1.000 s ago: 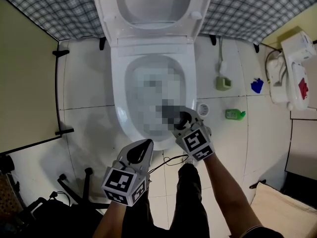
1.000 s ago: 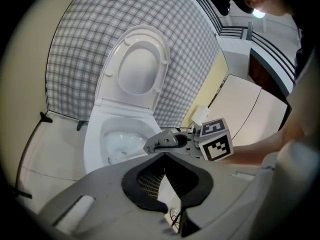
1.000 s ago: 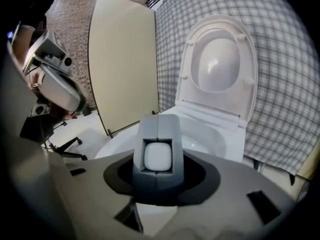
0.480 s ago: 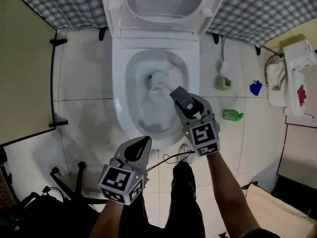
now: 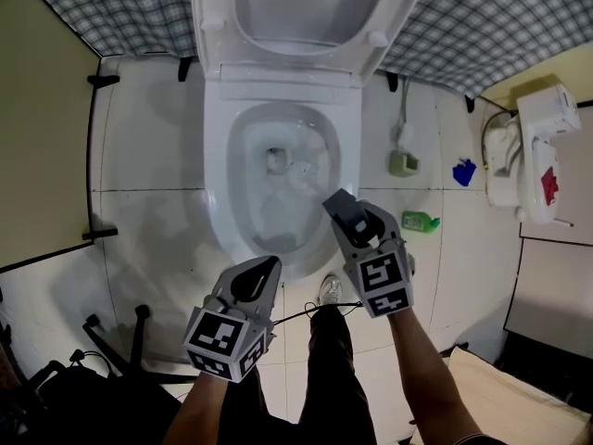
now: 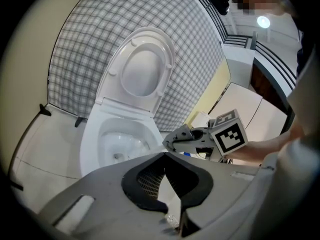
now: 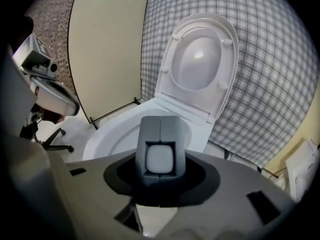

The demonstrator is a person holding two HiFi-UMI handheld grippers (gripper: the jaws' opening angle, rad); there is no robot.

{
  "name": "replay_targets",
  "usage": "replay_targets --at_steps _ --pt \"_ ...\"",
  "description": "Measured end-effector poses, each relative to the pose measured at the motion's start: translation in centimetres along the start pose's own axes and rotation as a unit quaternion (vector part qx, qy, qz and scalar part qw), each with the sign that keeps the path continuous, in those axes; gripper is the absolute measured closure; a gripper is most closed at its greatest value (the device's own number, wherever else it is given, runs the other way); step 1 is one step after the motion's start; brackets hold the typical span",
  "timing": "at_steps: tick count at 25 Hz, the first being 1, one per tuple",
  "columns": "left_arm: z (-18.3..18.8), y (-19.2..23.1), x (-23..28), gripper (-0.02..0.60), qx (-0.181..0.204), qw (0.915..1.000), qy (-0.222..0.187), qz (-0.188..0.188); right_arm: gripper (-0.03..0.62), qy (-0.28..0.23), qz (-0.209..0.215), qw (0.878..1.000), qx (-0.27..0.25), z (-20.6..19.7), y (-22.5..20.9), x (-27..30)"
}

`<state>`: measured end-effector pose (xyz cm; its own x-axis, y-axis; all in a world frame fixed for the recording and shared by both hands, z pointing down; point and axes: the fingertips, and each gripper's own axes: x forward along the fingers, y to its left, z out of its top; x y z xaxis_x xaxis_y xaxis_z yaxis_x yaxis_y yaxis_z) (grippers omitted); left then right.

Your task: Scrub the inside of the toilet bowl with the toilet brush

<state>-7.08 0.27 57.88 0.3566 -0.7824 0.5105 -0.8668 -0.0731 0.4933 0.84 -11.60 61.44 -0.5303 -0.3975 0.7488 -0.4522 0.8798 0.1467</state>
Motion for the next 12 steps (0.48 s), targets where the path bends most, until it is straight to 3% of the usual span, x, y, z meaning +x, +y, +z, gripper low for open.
replay_targets --at_steps 6,12 --pt "0.3 -0.1 -0.4 0.58 -0.009 0.9999 -0.007 0.002 0.404 0.034 0.029 0.999 -0.015 -1.5 2.3 -2.5" --pt "0.1 0.4 -0.7 0.58 -0.027 0.9995 -0.017 0.007 0.404 0.034 -0.007 0.999 0.013 0.1 -0.4 -1.3"
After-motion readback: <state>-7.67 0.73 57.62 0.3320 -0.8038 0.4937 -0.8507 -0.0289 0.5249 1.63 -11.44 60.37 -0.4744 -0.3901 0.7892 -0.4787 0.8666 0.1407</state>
